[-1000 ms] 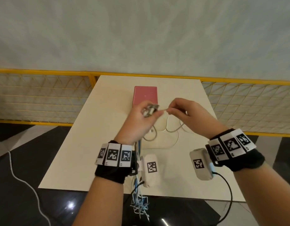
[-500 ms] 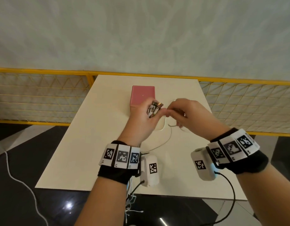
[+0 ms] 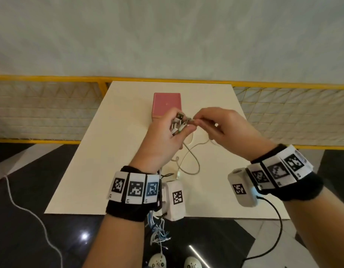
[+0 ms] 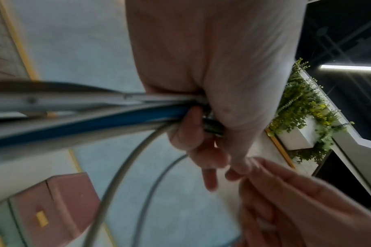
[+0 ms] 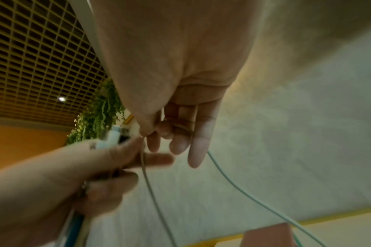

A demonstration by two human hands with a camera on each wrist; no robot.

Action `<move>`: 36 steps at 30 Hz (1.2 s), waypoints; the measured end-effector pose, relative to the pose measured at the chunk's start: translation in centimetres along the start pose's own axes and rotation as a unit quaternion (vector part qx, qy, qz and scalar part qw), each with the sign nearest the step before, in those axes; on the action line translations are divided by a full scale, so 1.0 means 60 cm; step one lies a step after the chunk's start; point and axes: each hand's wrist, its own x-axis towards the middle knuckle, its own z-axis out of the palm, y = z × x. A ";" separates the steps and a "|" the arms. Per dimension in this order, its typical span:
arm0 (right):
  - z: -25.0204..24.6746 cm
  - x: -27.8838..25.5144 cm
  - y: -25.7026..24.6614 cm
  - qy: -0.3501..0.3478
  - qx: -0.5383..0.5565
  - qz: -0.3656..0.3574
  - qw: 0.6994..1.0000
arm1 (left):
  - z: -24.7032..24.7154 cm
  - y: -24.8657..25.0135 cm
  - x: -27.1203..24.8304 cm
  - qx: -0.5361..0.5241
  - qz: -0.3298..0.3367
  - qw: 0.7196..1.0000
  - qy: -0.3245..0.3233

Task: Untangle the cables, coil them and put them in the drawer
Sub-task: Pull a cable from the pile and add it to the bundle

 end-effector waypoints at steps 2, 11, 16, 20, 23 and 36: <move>-0.006 0.002 -0.005 0.010 0.011 -0.001 1.000 | 0.001 -0.001 -0.005 -0.005 0.003 1.000 0.020; 0.031 -0.078 0.006 -0.117 -0.015 0.121 0.986 | -0.067 -0.025 -0.034 -0.089 -0.015 0.958 0.274; -0.004 -0.079 -0.066 -0.075 0.146 0.172 0.971 | -0.063 -0.038 -0.058 -0.090 -0.054 0.961 0.257; 0.000 -0.097 -0.091 -0.115 0.175 0.189 0.959 | -0.062 -0.038 -0.073 -0.102 -0.062 0.968 0.222; 0.022 -0.118 -0.084 -0.174 0.128 0.202 0.955 | -0.063 -0.034 -0.081 -0.110 -0.060 0.972 0.197; 0.064 -0.098 -0.107 -0.144 0.262 0.089 0.950 | -0.003 0.042 -0.085 -0.251 0.016 0.968 0.023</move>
